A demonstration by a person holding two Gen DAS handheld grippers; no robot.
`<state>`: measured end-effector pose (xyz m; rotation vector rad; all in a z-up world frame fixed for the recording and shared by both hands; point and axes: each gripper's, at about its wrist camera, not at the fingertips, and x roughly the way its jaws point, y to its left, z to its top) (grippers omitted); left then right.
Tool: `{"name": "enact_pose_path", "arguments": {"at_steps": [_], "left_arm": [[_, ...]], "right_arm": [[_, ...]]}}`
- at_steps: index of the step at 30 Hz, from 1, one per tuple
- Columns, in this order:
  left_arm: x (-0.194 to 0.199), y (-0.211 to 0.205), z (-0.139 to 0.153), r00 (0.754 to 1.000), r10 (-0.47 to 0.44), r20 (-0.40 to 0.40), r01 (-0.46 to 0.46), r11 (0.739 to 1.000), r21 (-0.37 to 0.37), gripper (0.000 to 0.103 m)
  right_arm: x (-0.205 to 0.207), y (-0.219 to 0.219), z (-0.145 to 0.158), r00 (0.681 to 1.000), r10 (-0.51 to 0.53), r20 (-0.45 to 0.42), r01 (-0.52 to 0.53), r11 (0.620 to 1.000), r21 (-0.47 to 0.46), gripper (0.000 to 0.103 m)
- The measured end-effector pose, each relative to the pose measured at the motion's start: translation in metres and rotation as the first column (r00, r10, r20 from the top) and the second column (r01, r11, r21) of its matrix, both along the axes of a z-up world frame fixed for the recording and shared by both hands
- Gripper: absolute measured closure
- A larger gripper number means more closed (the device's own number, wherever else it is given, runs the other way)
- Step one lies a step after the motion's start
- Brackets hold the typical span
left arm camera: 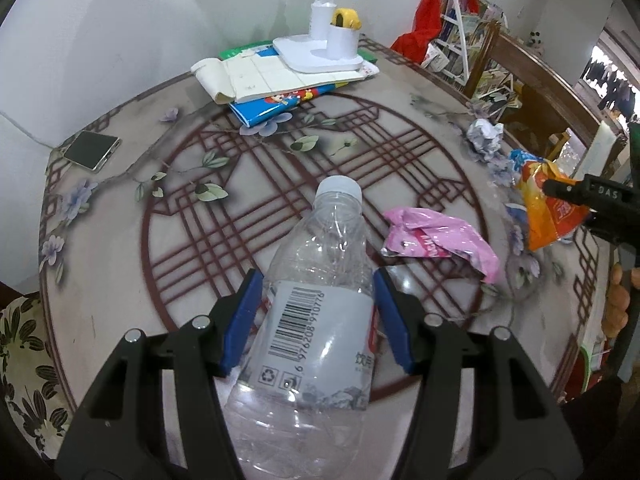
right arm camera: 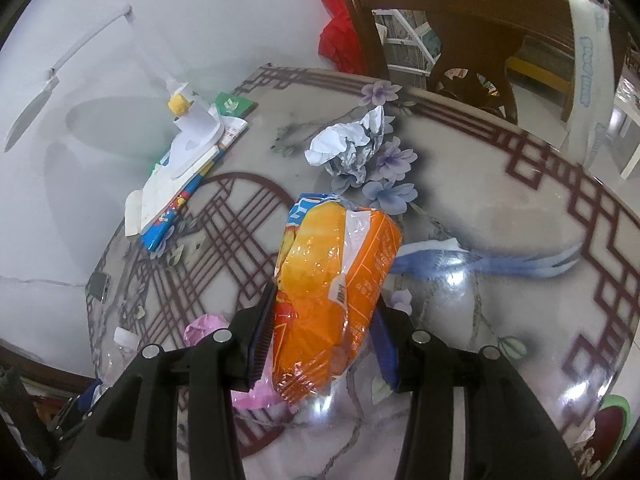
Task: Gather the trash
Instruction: 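Carry the water bottle and orange snack bag over the red bin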
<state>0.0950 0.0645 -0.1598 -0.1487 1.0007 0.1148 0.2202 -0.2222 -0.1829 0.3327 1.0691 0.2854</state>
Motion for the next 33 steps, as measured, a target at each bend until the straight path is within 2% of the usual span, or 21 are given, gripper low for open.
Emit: {"name": "enact_pose_path", "arguments": {"at_steps": [5,17,21,26,33], "left_arm": [[-0.013,-0.011,0.007,1.0,-0.021,0.009,0.021,1.0,-0.002,0.048],[-0.034,-0.023,-0.019,0.996,-0.045,-0.074,0.043,0.998,-0.038,0.048],[-0.038,-0.03,-0.011,0.996,-0.069,-0.053,0.067,0.997,-0.035,0.048],[-0.04,-0.045,0.005,0.994,-0.108,-0.006,0.108,0.993,-0.036,0.048],[-0.045,-0.073,0.036,0.98,-0.184,0.077,0.188,0.981,-0.046,0.048]], "right_arm": [[-0.016,-0.007,0.005,1.0,-0.012,0.005,0.012,1.0,0.016,0.06],[-0.063,-0.026,0.008,0.999,-0.042,-0.01,0.043,0.996,0.078,0.06],[-0.082,-0.037,0.017,0.999,-0.053,-0.009,0.053,0.99,0.13,0.06],[-0.111,-0.049,0.04,0.998,-0.049,0.038,0.043,0.986,0.162,0.06],[-0.149,-0.069,0.069,0.992,-0.084,0.094,0.062,0.975,0.215,0.06]]}}
